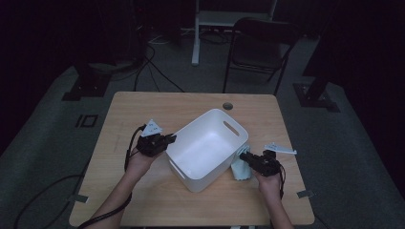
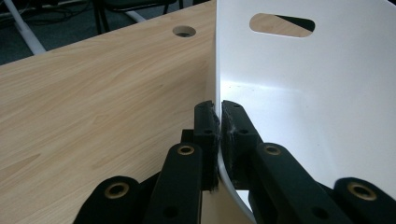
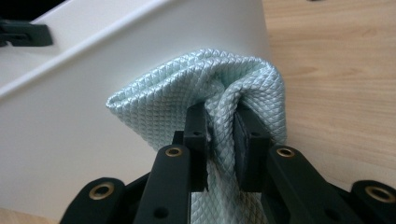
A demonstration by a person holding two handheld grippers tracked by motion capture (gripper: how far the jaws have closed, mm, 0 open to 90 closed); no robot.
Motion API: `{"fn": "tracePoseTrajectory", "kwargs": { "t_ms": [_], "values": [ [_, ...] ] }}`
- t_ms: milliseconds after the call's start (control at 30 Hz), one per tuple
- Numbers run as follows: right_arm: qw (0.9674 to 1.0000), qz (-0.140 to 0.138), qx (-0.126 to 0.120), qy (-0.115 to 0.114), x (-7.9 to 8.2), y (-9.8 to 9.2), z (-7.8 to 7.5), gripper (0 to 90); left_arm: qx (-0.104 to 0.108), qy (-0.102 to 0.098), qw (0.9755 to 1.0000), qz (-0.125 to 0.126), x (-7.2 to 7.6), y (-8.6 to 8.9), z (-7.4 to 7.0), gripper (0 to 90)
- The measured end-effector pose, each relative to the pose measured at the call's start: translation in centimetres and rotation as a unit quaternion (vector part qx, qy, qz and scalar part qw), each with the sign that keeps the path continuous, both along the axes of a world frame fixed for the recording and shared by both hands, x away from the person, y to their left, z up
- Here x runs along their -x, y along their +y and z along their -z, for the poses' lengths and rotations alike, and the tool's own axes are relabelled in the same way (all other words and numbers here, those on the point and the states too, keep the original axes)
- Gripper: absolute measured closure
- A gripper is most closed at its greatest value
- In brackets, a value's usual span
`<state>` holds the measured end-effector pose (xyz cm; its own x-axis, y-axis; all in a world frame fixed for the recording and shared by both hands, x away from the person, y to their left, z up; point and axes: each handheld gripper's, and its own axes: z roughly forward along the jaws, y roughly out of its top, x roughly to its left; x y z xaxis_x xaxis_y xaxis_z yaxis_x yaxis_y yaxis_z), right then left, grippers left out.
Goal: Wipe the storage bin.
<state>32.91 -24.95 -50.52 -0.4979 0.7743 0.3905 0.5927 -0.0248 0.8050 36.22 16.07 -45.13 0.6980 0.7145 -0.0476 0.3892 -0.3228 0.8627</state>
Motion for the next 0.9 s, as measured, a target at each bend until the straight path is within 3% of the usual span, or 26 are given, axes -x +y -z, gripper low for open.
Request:
{"fn": "tracePoseTrajectory", "kwargs": {
  "t_ms": [167,300,567,633,733,767,900],
  "values": [
    [0.9998,0.003,0.0,0.018,-0.5,0.0,1.1,77.4,0.001,0.003,1.0,-0.001,0.0,0.0,0.0,85.6],
    [0.9997,0.002,0.001,0.023,-0.4,0.1,0.9,77.6,0.001,0.003,1.0,-0.006,0.0,-0.1,0.0,85.7],
    [0.9989,-0.029,-0.026,-0.025,1.3,0.8,-2.3,77.5,0.005,0.0,0.9999,-0.015,0.2,-0.3,0.1,85.8],
    [0.9984,-0.035,-0.022,-0.037,1.6,1.1,-3.0,77.5,0.003,0.0,0.9999,-0.014,0.1,-0.4,0.0,85.8],
    [0.9985,-0.033,-0.016,-0.041,1.6,1.3,-3.0,77.5,0.003,0.0,0.9999,-0.012,0.1,-0.4,0.0,85.7],
    [0.9986,-0.03,-0.026,-0.035,1.4,1.0,-2.6,77.6,0.003,0.001,1.0,-0.009,0.1,-0.4,0.0,85.7],
    [0.9995,-0.022,-0.01,-0.02,0.9,1.1,-1.5,77.6,-0.002,0.001,1.0,-0.007,0.1,-0.5,0.0,85.3]
  ]
}}
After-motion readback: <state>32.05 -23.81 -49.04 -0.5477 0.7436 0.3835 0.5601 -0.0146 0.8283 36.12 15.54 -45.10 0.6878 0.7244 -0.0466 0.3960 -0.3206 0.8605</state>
